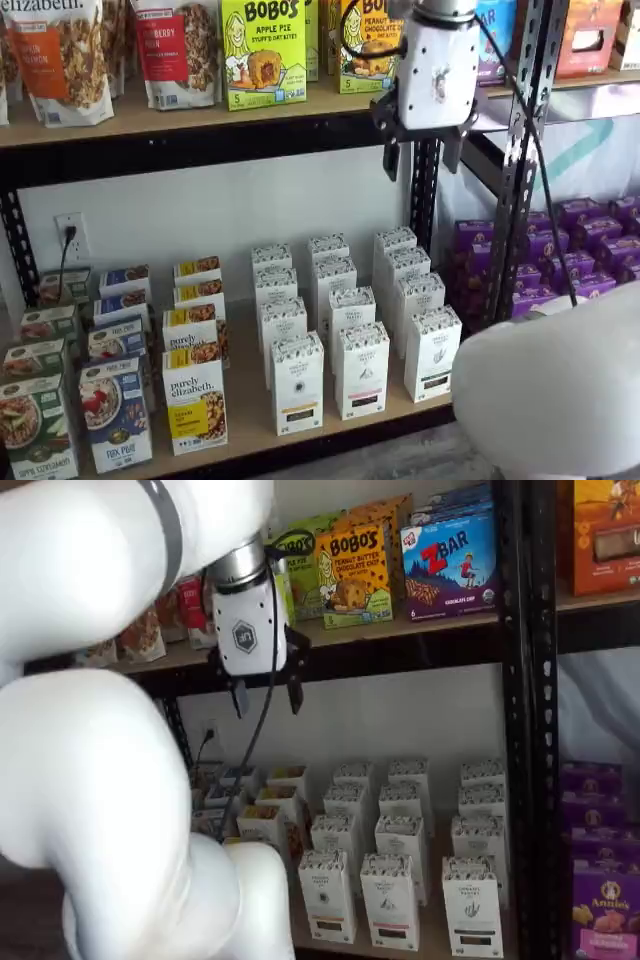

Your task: Pick up the white box with a yellow strip in the middle, on the bottom shelf, the fourth box from the left

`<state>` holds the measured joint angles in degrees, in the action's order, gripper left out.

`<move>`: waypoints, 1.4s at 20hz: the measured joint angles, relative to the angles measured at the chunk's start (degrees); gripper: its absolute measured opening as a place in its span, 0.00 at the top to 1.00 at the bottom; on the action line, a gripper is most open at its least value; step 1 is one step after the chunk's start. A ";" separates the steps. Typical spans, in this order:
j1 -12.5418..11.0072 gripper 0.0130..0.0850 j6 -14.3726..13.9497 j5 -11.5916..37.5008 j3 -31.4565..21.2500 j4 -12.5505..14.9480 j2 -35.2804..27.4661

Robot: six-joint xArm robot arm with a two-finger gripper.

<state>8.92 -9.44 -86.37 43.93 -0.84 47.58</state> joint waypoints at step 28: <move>7.50 0.00 -7.39 34.83 -10.11 0.62 -20.60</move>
<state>16.42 -16.83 -51.55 33.83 -0.22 26.98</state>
